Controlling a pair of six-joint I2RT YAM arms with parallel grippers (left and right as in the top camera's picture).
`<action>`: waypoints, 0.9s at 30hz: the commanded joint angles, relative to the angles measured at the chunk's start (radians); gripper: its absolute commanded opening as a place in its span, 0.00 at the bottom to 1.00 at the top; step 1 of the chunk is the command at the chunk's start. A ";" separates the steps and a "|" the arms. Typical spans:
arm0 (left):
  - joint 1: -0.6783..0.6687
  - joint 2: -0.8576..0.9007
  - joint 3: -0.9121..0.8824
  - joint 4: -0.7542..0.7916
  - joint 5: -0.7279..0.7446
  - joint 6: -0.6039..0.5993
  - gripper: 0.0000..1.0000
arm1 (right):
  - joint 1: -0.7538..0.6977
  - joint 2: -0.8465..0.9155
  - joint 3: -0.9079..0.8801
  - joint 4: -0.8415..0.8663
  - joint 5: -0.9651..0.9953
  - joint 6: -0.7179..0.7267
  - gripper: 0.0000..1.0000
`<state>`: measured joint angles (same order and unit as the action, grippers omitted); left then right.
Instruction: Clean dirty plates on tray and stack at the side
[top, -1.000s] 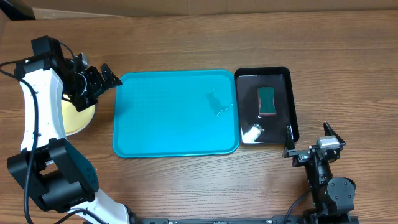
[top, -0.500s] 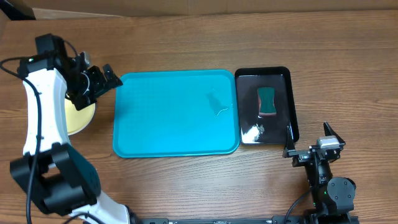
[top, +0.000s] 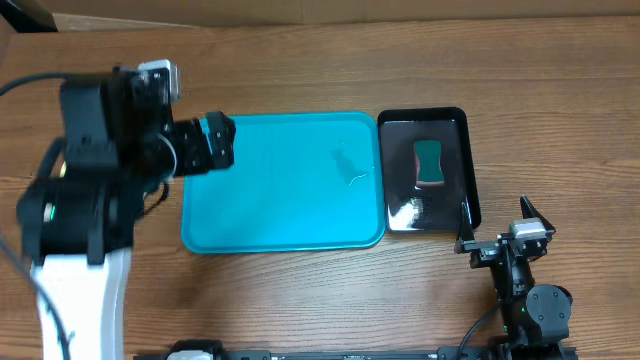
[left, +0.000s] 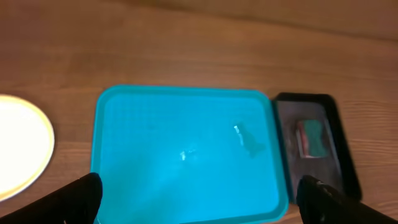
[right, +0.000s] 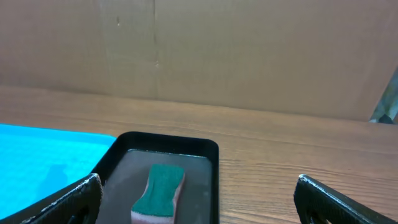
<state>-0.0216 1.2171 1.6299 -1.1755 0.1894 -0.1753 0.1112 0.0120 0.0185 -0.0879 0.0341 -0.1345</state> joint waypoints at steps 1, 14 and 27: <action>-0.011 -0.077 0.009 0.001 -0.020 0.022 1.00 | -0.004 -0.009 -0.011 0.008 0.013 0.005 1.00; -0.011 -0.277 0.008 -0.058 -0.020 0.022 1.00 | -0.004 -0.009 -0.011 0.008 0.013 0.005 1.00; 0.013 -0.457 -0.193 -0.205 -0.020 0.022 1.00 | -0.004 -0.009 -0.011 0.008 0.013 0.005 1.00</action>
<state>-0.0250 0.7986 1.5066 -1.3720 0.1814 -0.1753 0.1112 0.0120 0.0185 -0.0875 0.0338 -0.1341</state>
